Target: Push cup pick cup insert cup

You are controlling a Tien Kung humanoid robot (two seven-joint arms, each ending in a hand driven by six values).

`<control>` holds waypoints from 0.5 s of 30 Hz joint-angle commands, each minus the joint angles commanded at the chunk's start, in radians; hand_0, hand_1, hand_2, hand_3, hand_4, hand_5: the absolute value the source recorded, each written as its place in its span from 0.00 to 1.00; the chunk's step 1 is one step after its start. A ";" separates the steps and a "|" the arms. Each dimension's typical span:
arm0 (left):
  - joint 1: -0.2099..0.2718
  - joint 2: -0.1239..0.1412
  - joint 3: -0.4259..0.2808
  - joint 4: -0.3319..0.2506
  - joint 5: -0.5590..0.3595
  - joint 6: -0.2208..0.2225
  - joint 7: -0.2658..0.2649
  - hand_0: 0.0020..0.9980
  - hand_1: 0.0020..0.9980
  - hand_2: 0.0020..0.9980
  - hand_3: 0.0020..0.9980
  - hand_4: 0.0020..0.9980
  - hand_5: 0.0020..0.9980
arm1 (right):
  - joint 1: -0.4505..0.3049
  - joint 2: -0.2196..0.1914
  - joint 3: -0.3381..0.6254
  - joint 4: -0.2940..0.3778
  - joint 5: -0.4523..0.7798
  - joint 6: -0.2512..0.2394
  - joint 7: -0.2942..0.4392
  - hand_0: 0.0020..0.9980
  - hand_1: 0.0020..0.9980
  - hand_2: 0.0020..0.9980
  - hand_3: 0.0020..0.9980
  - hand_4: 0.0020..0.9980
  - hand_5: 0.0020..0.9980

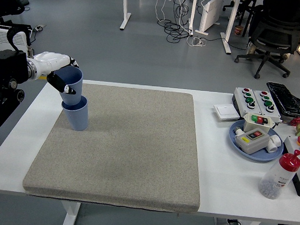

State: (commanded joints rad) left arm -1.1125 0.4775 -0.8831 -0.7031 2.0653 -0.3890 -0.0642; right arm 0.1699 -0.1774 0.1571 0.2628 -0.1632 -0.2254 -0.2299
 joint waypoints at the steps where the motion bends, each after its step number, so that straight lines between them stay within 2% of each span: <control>1: 0.001 0.001 0.001 0.000 -0.003 0.000 0.000 0.40 0.55 0.63 0.54 0.69 0.17 | 0.000 0.000 0.000 0.000 0.000 0.000 0.000 0.71 0.64 0.66 0.59 0.08 0.46; 11: 0.005 -0.005 0.014 0.032 -0.046 0.008 -0.009 0.40 0.55 0.63 0.54 0.69 0.17 | -0.002 0.001 0.002 0.000 -0.002 0.000 -0.001 0.71 0.64 0.66 0.59 0.08 0.46; 12: 0.005 -0.006 0.016 0.036 -0.052 0.012 -0.011 0.37 0.55 0.64 0.54 0.73 0.19 | -0.002 0.001 0.001 0.000 -0.002 0.000 -0.001 0.71 0.64 0.66 0.59 0.08 0.46; 15: 0.005 -0.009 0.020 0.049 -0.065 0.018 -0.014 0.37 0.55 0.64 0.54 0.73 0.19 | -0.001 0.000 0.000 0.001 0.000 0.000 0.000 0.71 0.64 0.66 0.59 0.08 0.46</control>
State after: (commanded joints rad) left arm -1.1077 0.4687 -0.8627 -0.6543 2.0001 -0.3708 -0.0784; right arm 0.1694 -0.1772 0.1569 0.2633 -0.1628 -0.2254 -0.2303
